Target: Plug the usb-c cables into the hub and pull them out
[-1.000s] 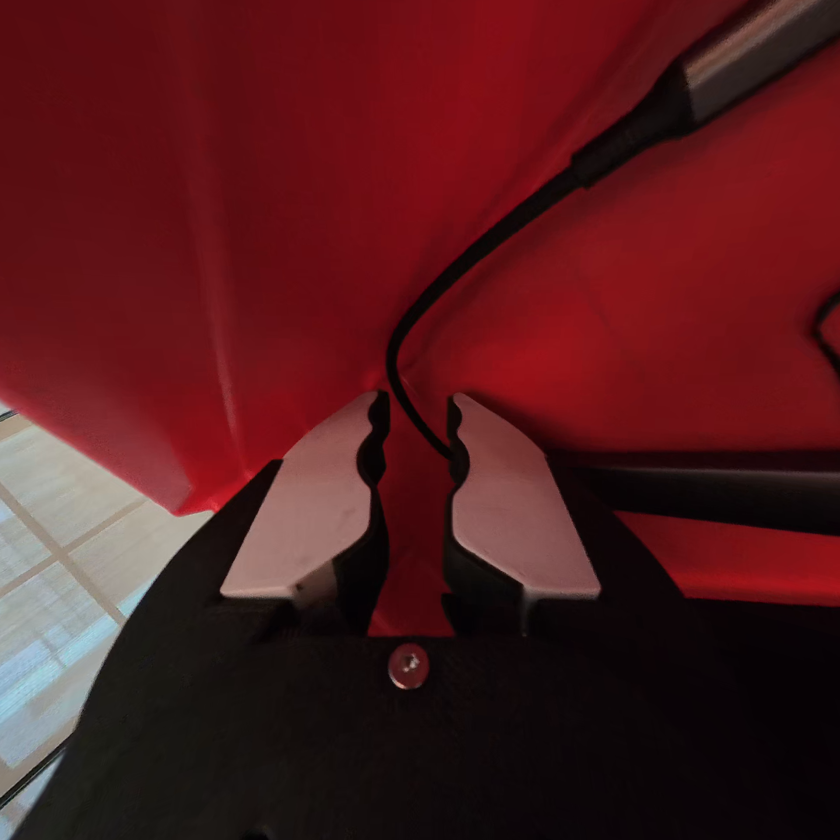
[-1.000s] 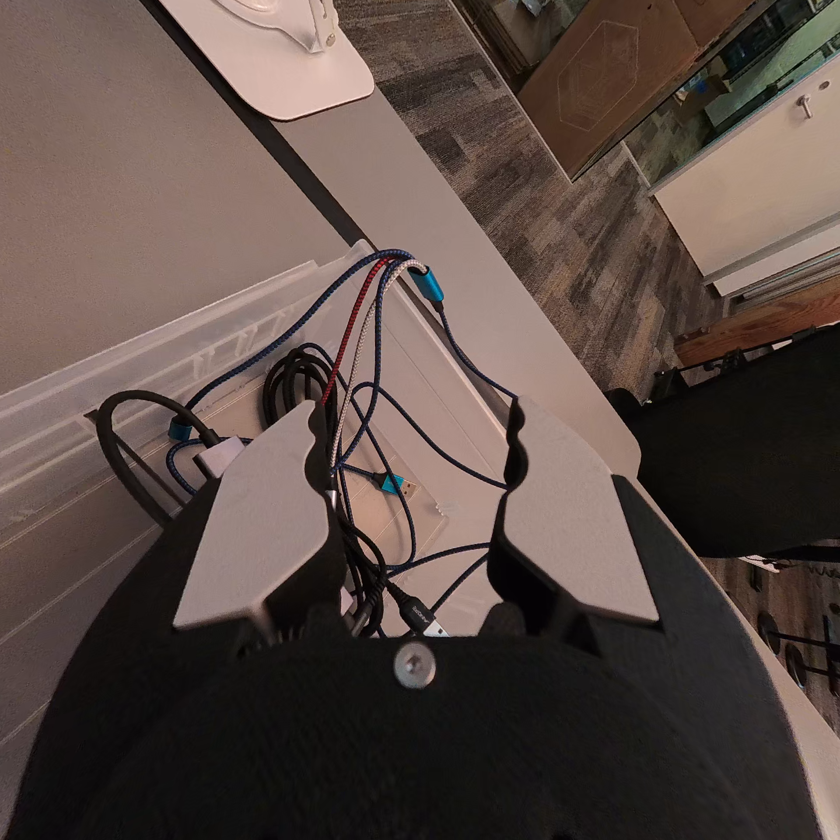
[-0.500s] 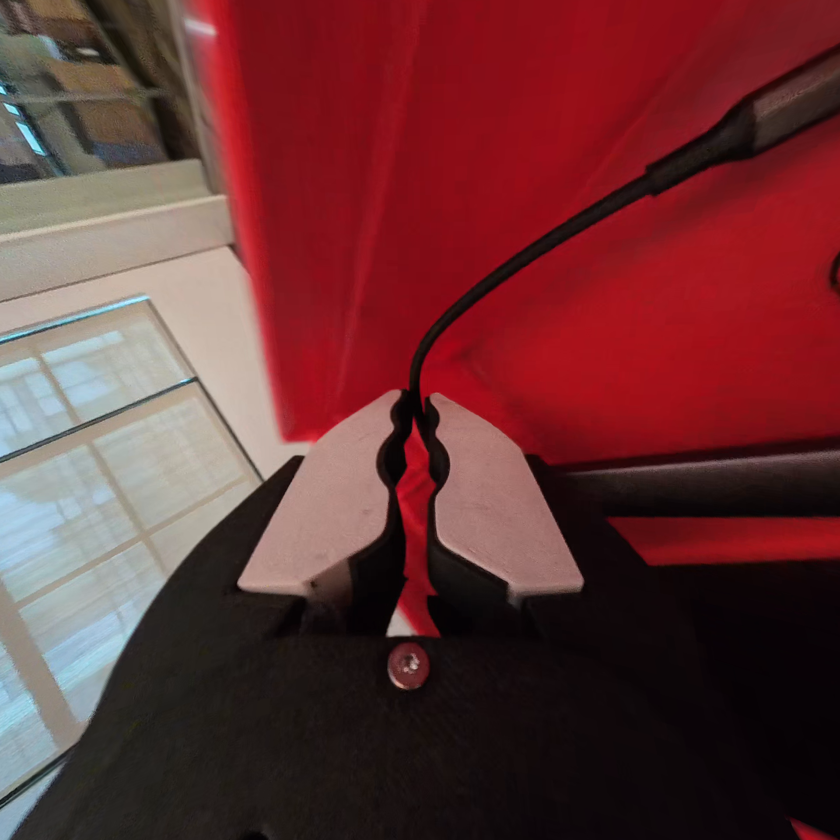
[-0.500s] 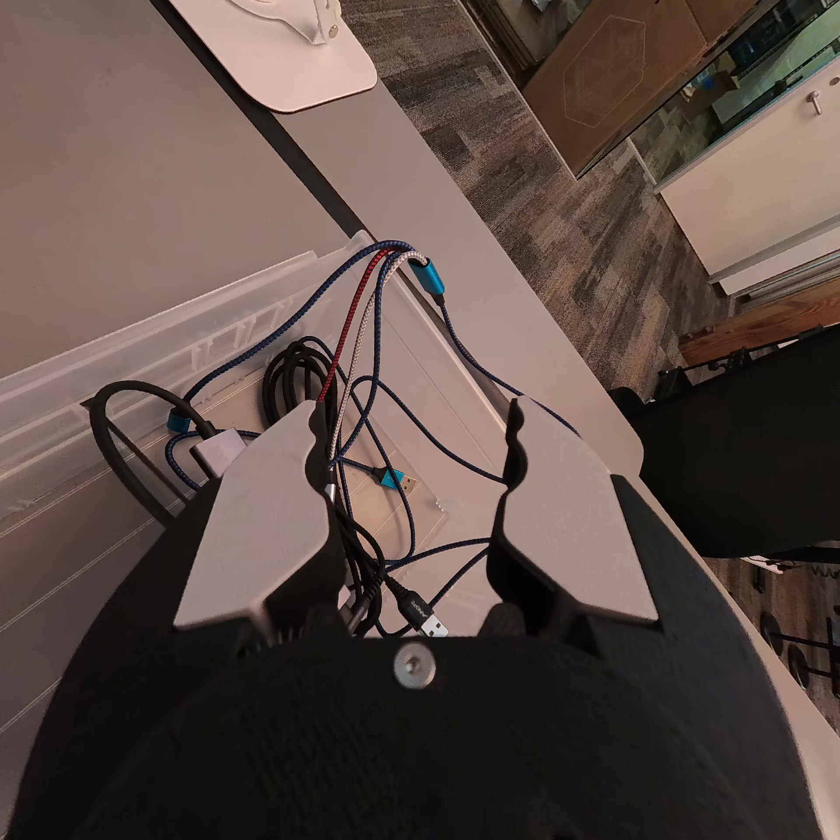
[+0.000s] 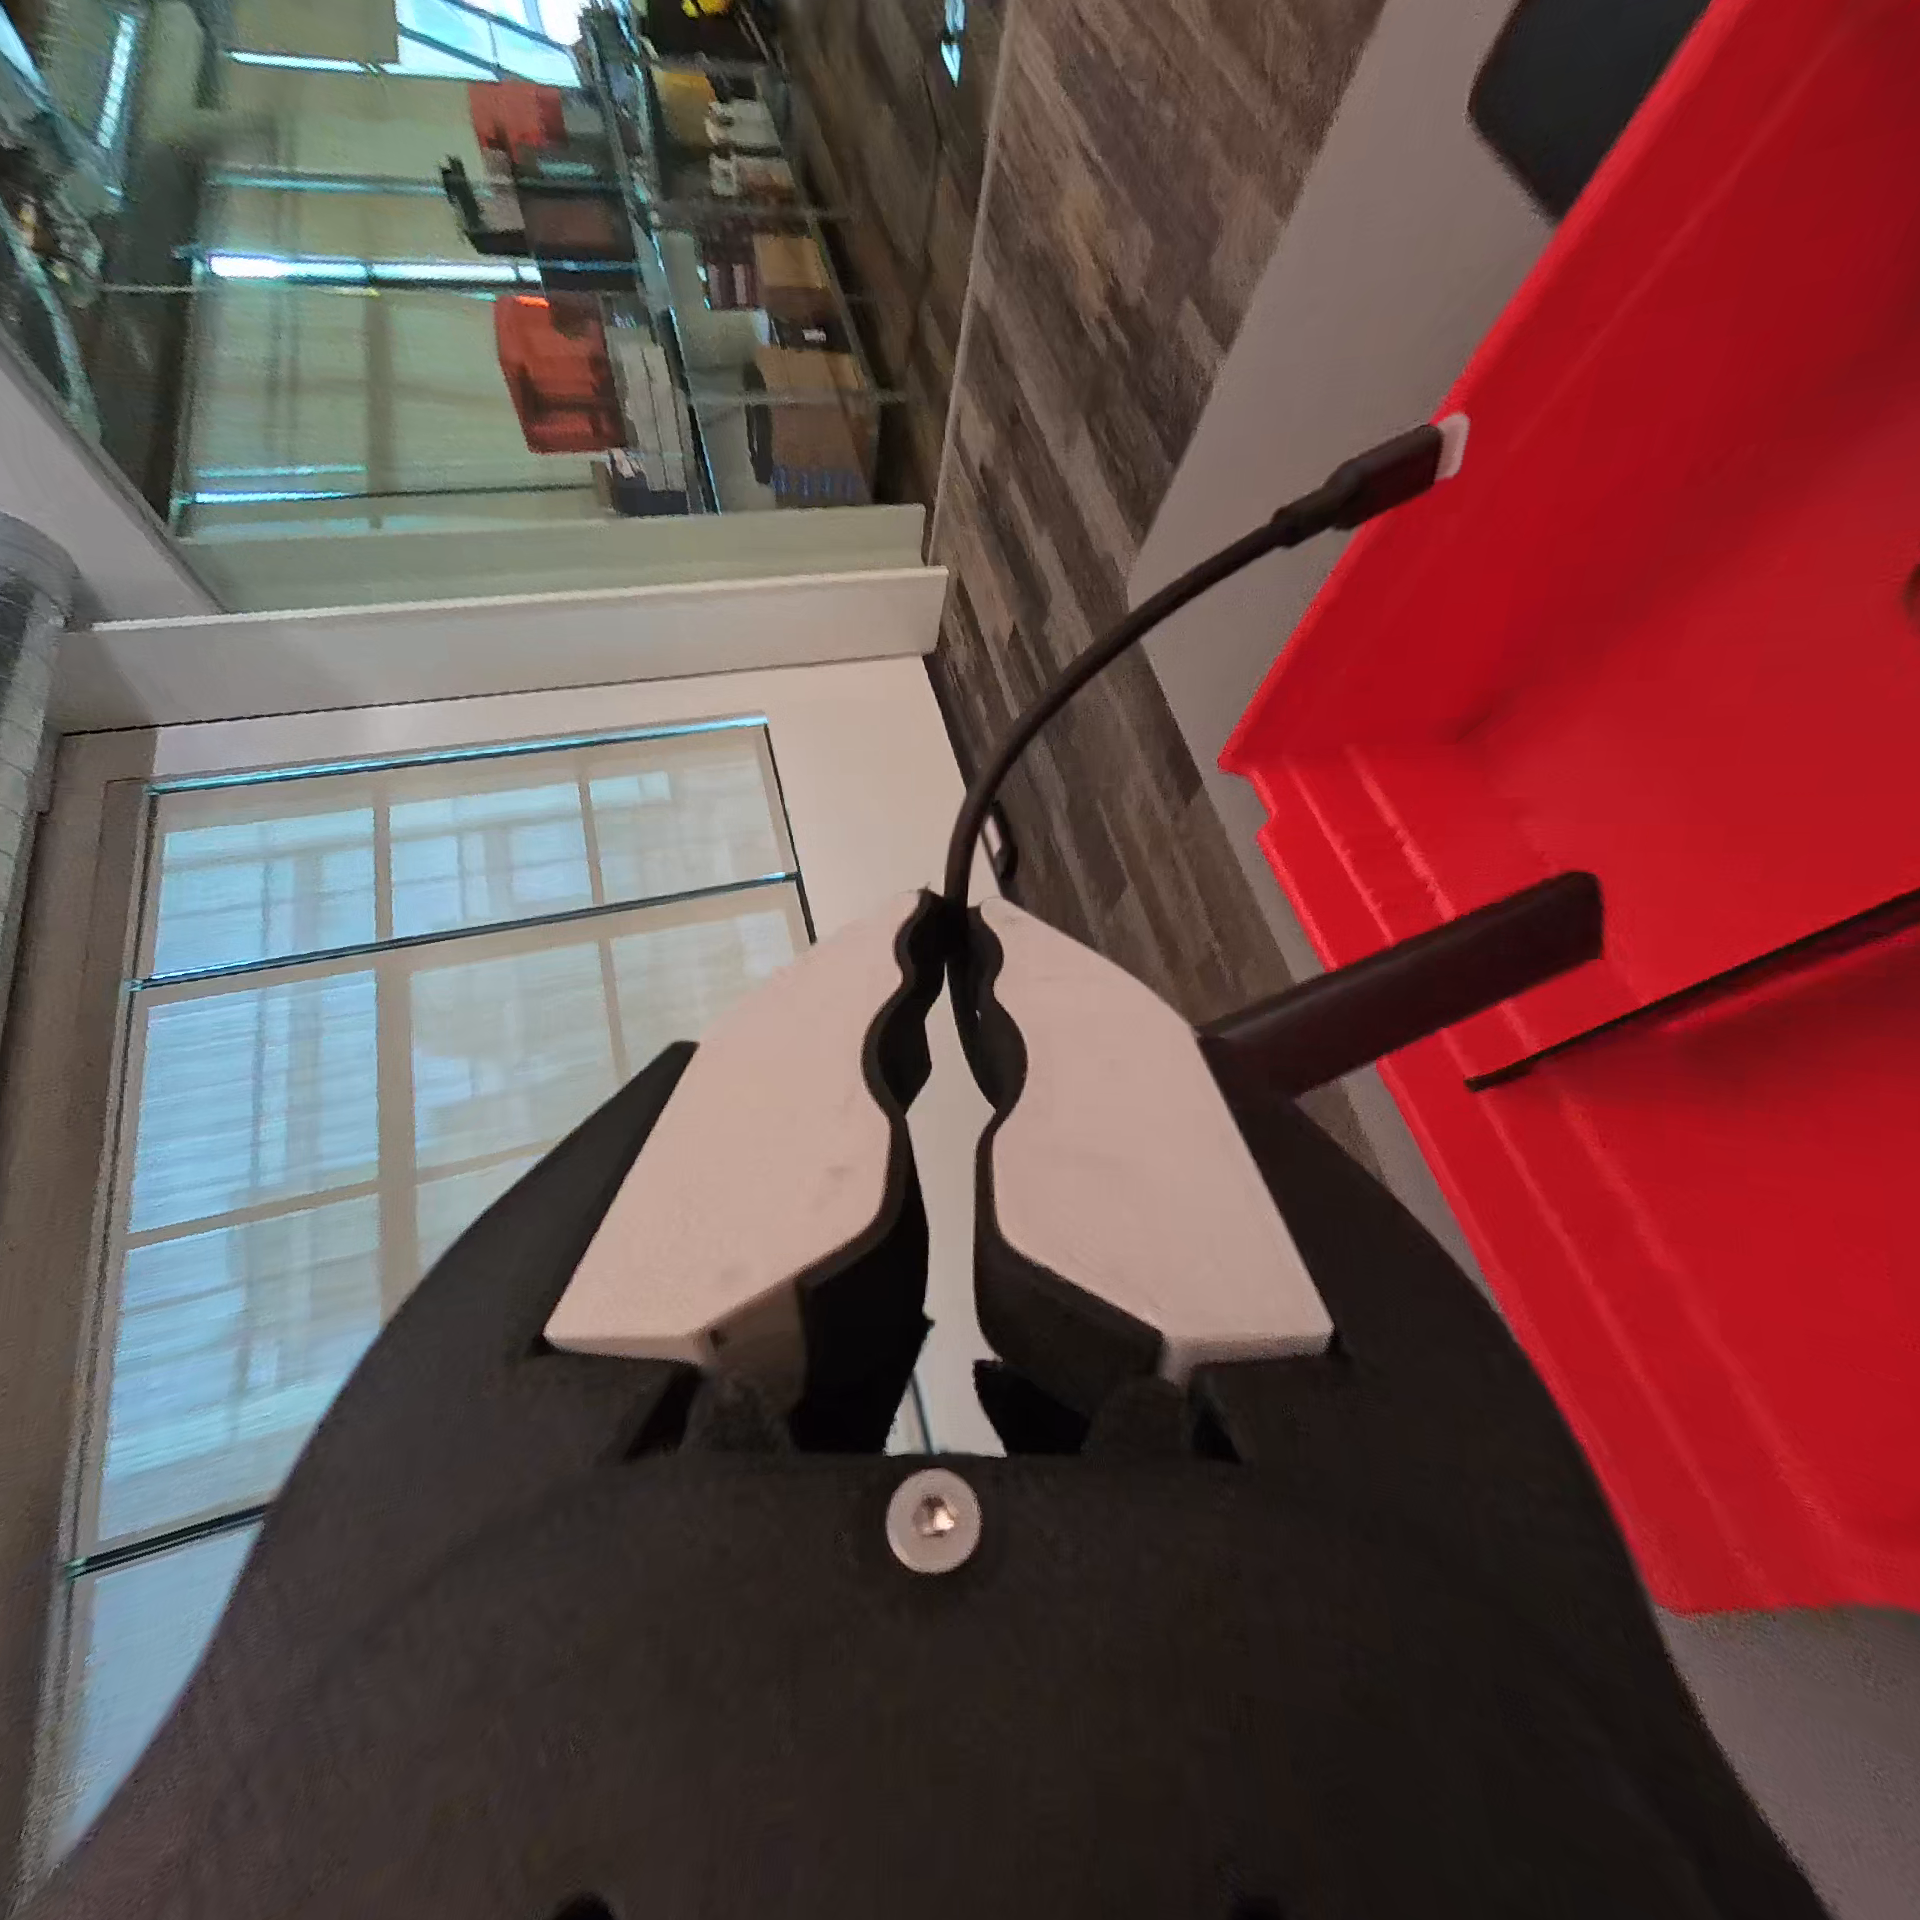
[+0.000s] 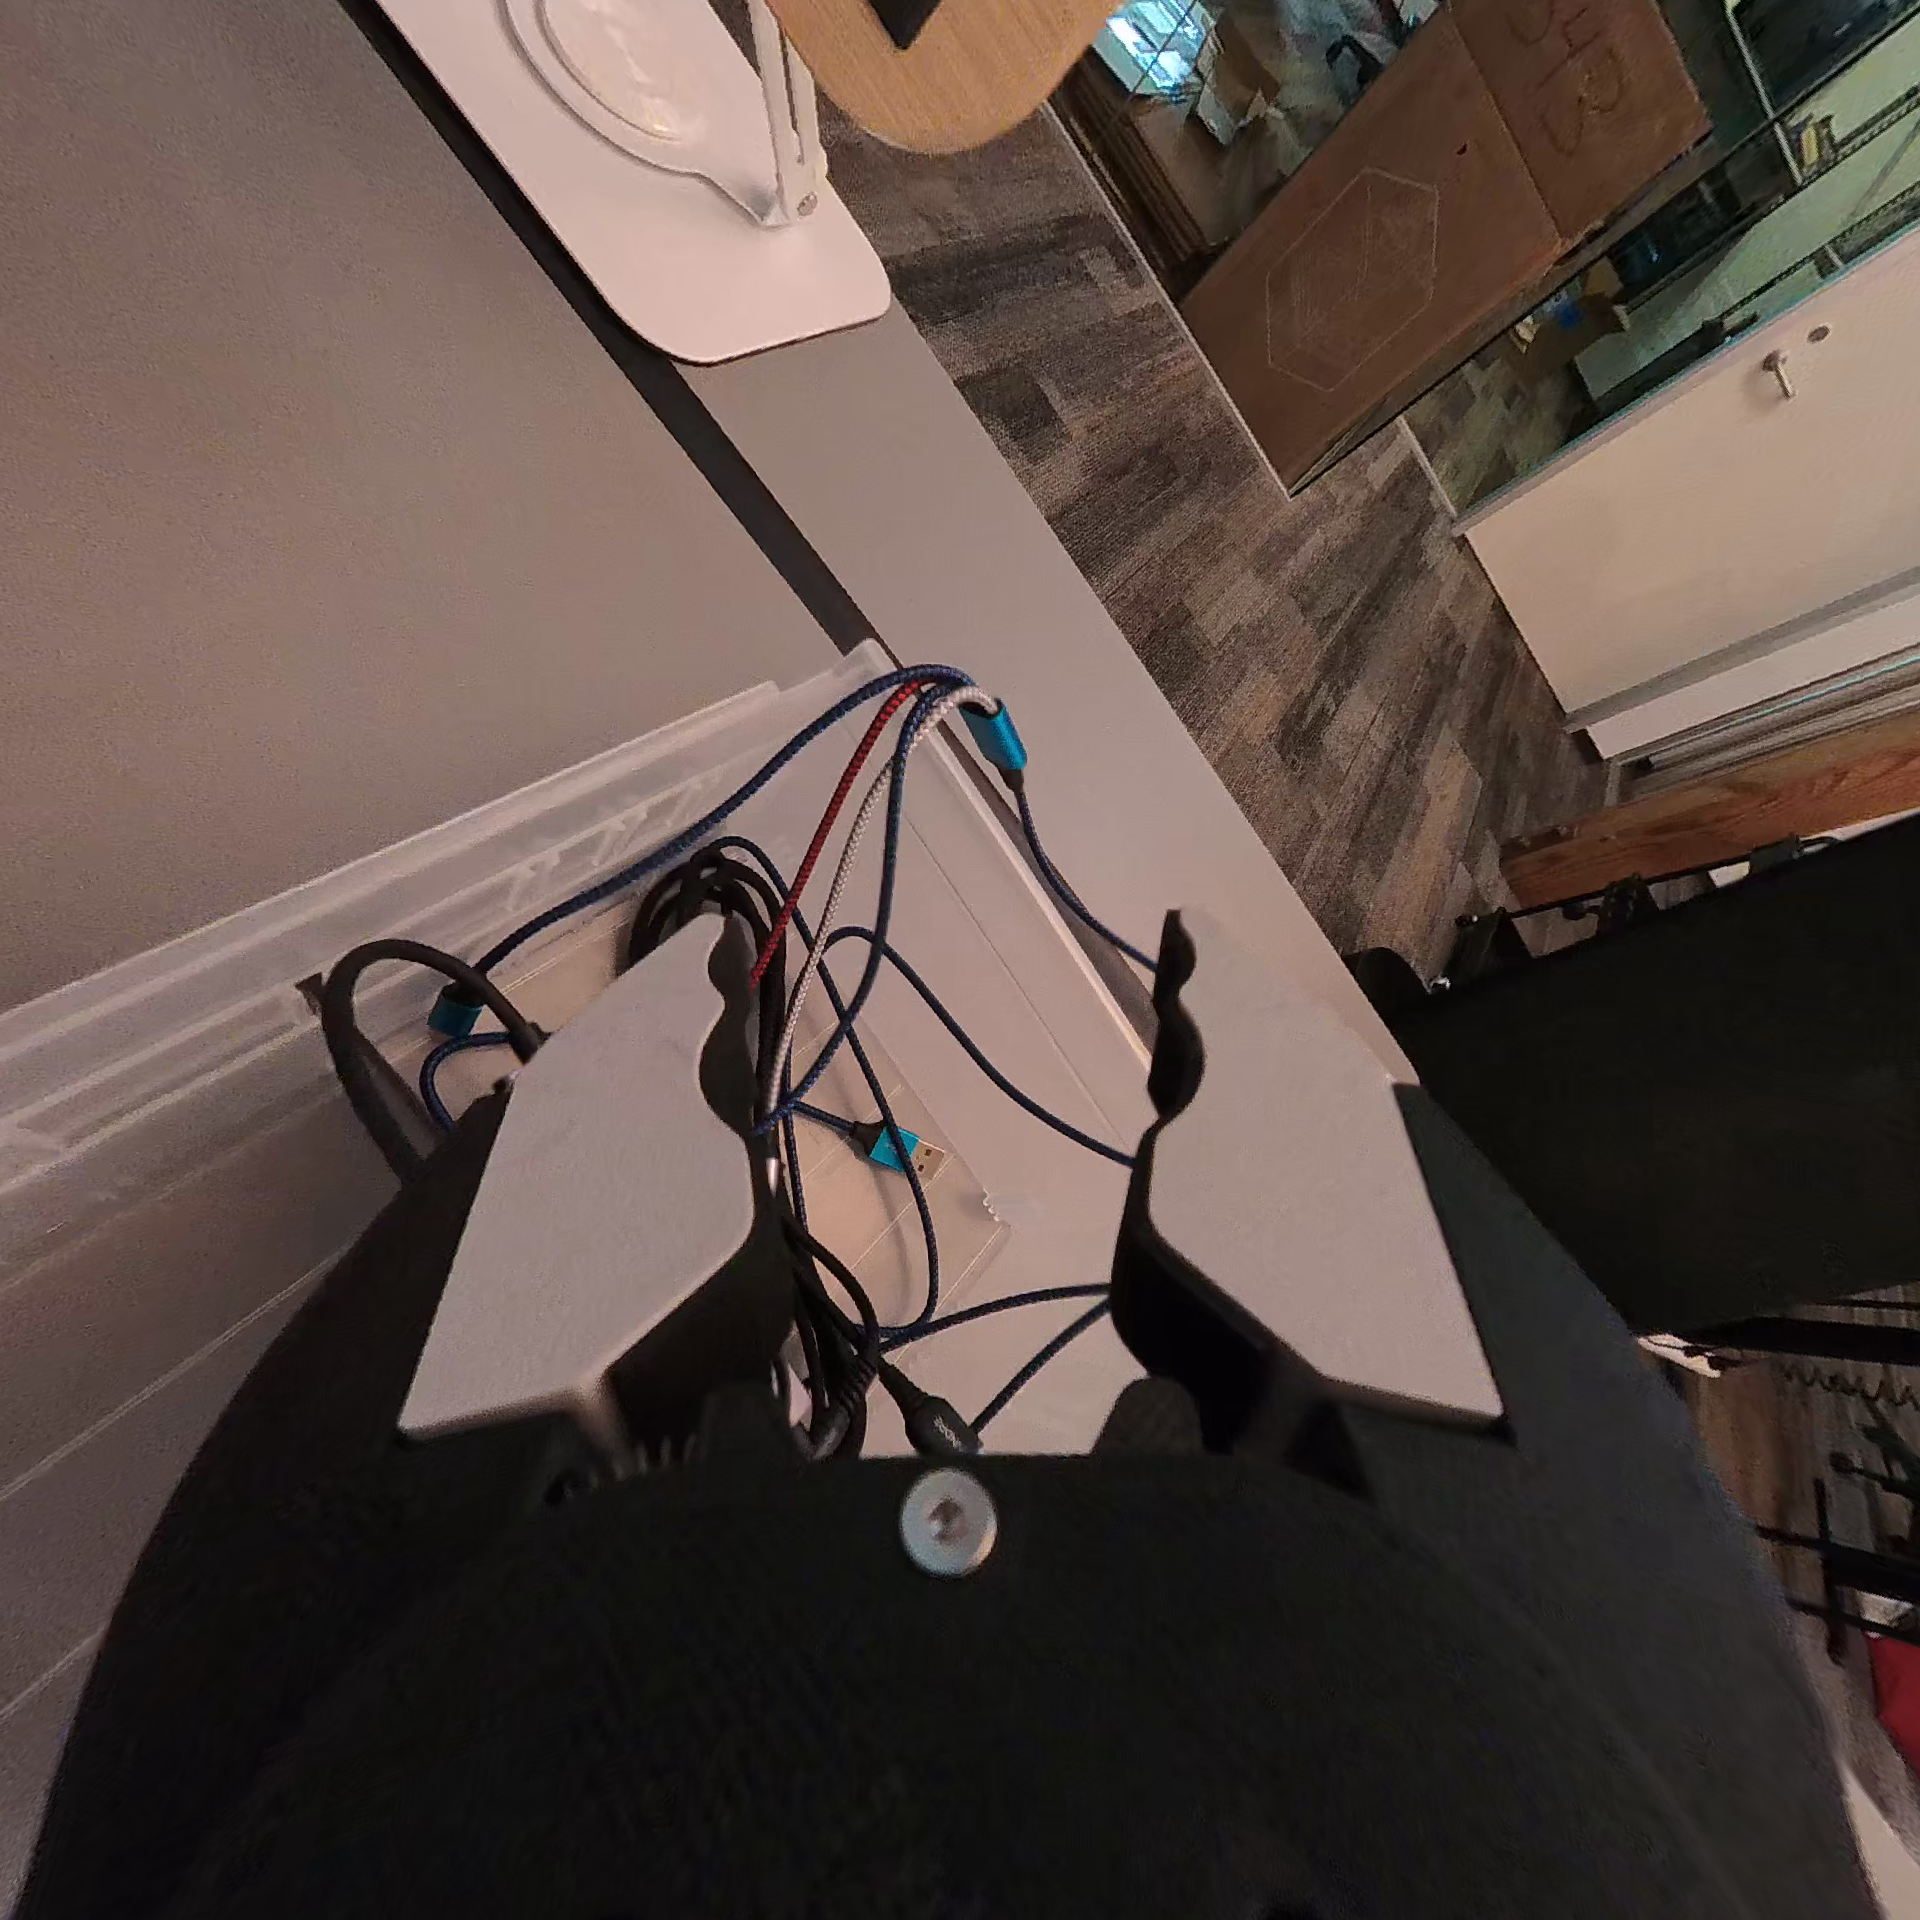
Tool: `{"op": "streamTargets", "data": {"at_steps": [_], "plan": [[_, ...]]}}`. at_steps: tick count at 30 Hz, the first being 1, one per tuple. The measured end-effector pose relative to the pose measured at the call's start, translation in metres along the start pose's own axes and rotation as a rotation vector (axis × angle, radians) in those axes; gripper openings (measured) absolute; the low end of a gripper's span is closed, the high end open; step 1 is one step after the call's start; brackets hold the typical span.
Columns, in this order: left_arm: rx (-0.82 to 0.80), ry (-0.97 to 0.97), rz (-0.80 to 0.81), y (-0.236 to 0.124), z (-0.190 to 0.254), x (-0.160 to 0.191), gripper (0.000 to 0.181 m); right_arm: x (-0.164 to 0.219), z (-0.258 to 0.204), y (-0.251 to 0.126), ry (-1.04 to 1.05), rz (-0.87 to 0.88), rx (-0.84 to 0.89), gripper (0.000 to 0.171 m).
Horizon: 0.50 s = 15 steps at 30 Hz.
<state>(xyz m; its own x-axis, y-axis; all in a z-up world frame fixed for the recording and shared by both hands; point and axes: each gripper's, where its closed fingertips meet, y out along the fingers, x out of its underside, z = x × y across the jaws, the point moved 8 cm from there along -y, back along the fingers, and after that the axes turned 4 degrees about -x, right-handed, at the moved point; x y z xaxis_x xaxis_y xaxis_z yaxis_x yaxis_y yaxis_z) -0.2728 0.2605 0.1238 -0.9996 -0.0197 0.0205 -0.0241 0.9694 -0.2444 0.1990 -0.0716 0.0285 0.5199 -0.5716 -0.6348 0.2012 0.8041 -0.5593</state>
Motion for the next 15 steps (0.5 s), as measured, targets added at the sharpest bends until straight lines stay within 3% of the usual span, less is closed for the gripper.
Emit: {"op": "streamTargets", "data": {"at_steps": [7,11,15], "plan": [[0.084,-0.173,0.181,-0.091,-0.018,-0.064,0.003,-0.018,-0.012,0.000,-0.072,0.011,-0.010,0.076],[0.193,-0.234,0.272,-0.121,0.011,-0.118,0.003,-0.023,-0.016,-0.003,-0.094,0.019,-0.017,0.076],[0.329,-0.282,0.298,-0.125,0.055,-0.166,0.003,-0.026,-0.018,-0.006,-0.112,0.025,-0.013,0.076]]}}
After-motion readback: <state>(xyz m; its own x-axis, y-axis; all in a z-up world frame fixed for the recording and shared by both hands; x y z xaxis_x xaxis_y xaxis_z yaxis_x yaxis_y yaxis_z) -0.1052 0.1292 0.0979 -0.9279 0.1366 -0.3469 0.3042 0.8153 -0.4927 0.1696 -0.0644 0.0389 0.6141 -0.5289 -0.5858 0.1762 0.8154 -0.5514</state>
